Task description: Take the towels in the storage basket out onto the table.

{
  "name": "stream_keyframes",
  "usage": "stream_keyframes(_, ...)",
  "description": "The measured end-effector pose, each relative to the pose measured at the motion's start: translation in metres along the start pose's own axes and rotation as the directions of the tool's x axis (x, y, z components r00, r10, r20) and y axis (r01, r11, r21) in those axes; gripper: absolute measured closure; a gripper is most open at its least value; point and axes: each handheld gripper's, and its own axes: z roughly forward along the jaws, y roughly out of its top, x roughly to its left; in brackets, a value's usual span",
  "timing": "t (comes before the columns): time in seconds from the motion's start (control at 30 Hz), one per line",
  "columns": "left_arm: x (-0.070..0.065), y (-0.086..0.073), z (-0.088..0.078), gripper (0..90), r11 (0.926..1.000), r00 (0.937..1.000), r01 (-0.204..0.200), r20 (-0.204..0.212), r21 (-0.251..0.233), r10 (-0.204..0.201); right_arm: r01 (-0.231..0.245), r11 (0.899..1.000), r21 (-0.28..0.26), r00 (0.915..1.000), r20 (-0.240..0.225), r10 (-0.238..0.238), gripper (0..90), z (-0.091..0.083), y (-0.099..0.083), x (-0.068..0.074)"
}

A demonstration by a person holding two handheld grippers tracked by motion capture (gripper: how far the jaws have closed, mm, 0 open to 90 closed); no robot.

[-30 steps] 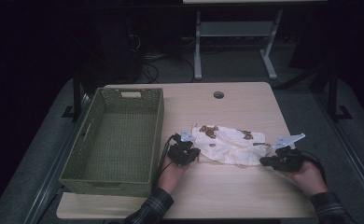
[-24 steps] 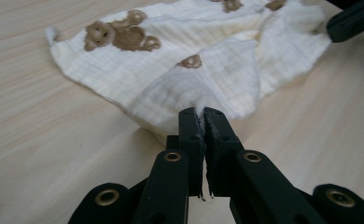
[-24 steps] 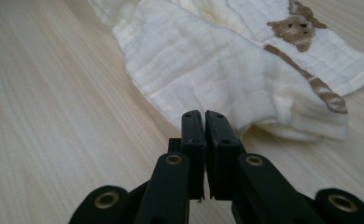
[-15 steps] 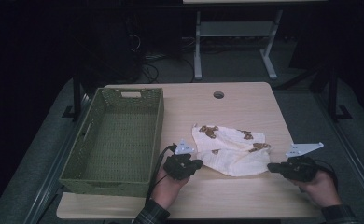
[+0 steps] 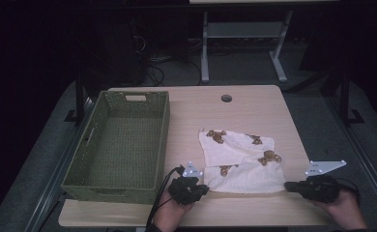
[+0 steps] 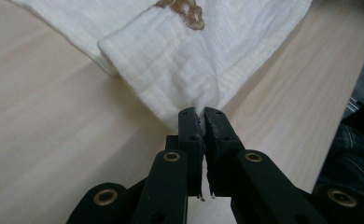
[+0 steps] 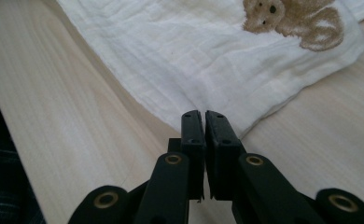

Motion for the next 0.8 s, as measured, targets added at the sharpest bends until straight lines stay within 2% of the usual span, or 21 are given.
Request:
stream_keyframes(0.03,-0.002,-0.003,0.000,84.7,1.0000,1.0000,0.002,0.002,0.002,-0.002,0.002,1.000,0.000,1.0000,-0.006,-0.002,85.3,0.000,-0.002,0.001)
stream_keyframes(0.17,-0.004,-0.001,-0.001,72.0,0.9999,0.9999,-0.008,-0.013,-0.011,0.008,-0.007,1.000,-0.017,1.0000,-0.001,0.007,70.7,-0.003,-0.004,0.002)
stream_keyframes(0.23,-0.003,0.004,0.000,65.4,0.9995,0.9996,-0.017,-0.023,-0.028,0.016,-0.007,0.999,-0.042,0.9999,0.008,0.008,67.8,-0.004,-0.001,0.000)
stream_keyframes(0.3,-0.002,0.009,0.001,62.5,0.9992,0.9993,-0.022,-0.030,-0.033,0.021,-0.007,0.999,-0.053,0.9999,0.010,0.007,67.1,-0.005,0.003,-0.002)
stream_keyframes(0.5,0.007,0.026,0.000,60.6,0.9972,0.9981,-0.030,-0.055,-0.068,0.027,0.007,0.998,-0.059,0.9993,0.037,-0.005,66.8,0.001,0.017,-0.011)
stream_keyframes(0.57,0.013,0.035,0.002,60.5,0.9961,0.9974,-0.029,-0.068,-0.083,0.023,-0.006,0.998,-0.067,0.9990,0.044,0.009,67.1,0.003,0.022,-0.015)
stream_keyframes(0.7,0.023,0.050,0.012,60.8,0.9937,0.9951,-0.029,-0.097,-0.109,0.019,-0.005,0.997,-0.080,0.9986,0.053,0.009,68.7,0.007,0.032,-0.025)
stream_keyframes(0.8,0.031,0.057,0.021,61.0,0.9948,0.9933,-0.028,-0.114,-0.098,0.017,-0.003,0.997,-0.081,0.9984,0.057,0.008,69.2,0.010,0.038,-0.032)
